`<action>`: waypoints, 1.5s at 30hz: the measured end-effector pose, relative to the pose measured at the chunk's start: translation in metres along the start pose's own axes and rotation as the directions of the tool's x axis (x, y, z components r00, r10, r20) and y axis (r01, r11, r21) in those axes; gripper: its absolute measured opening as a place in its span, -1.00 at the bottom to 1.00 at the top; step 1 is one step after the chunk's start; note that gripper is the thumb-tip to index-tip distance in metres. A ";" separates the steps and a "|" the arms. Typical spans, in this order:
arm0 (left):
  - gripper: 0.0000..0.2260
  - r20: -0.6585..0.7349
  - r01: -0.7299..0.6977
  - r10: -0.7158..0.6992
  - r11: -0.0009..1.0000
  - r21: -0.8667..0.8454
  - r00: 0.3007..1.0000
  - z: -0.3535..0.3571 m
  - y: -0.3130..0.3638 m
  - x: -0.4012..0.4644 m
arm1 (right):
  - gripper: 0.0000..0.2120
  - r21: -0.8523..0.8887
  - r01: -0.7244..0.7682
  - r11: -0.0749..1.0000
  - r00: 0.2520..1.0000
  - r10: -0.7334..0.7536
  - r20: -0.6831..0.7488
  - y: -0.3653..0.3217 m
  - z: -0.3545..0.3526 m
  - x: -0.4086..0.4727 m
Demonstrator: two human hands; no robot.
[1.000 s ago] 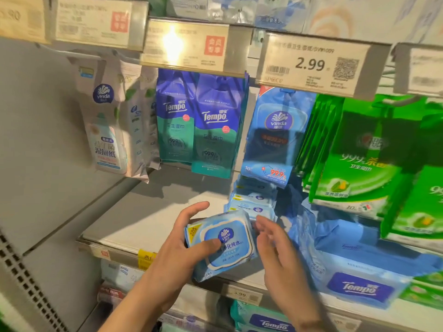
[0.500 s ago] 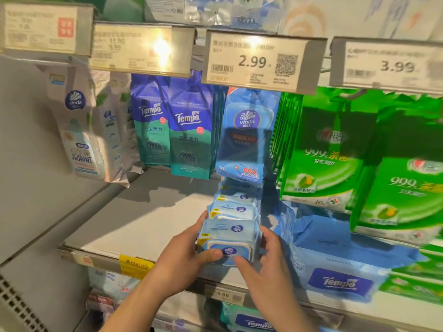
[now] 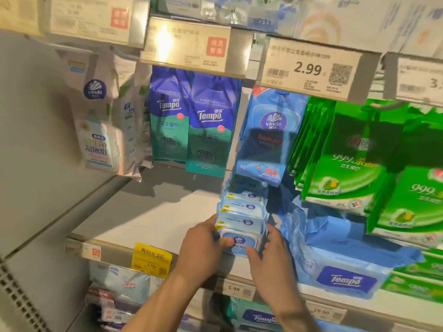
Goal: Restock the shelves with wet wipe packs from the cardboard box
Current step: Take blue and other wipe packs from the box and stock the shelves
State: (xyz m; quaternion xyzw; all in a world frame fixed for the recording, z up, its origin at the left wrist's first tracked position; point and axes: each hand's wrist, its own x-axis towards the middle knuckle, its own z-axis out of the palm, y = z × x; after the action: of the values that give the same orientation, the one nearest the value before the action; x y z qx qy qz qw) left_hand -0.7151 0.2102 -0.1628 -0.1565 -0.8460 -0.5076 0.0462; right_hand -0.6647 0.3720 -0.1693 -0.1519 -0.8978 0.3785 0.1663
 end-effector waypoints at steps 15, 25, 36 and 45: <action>-0.46 0.024 -0.087 0.084 0.986 0.141 0.996 -0.026 0.011 -0.102 | -0.46 -0.165 0.083 0.983 0.996 -0.088 -0.024 -0.001 -0.016 -0.089; -0.18 -0.082 0.251 -0.240 0.861 0.443 0.967 -0.052 -0.029 -0.319 | -0.24 -0.200 0.362 0.911 0.879 -0.262 0.399 0.035 0.000 -0.229; -0.22 -0.327 0.672 -0.592 0.699 0.246 0.736 -0.139 -0.038 -0.508 | -0.16 -0.007 0.475 0.880 0.620 -0.329 0.713 -0.026 0.051 -0.363; -0.06 -0.422 0.781 -0.745 0.612 -0.123 0.517 -0.224 -0.099 -0.636 | -0.13 0.034 0.595 0.803 0.389 -0.325 0.862 -0.093 0.140 -0.466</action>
State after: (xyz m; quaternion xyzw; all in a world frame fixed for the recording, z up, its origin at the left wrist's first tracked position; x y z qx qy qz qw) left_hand -0.1618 -0.1675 -0.2892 0.3491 -0.8152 -0.4620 0.0116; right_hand -0.3178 0.0361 -0.2786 0.2836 -0.9127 0.2093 -0.2065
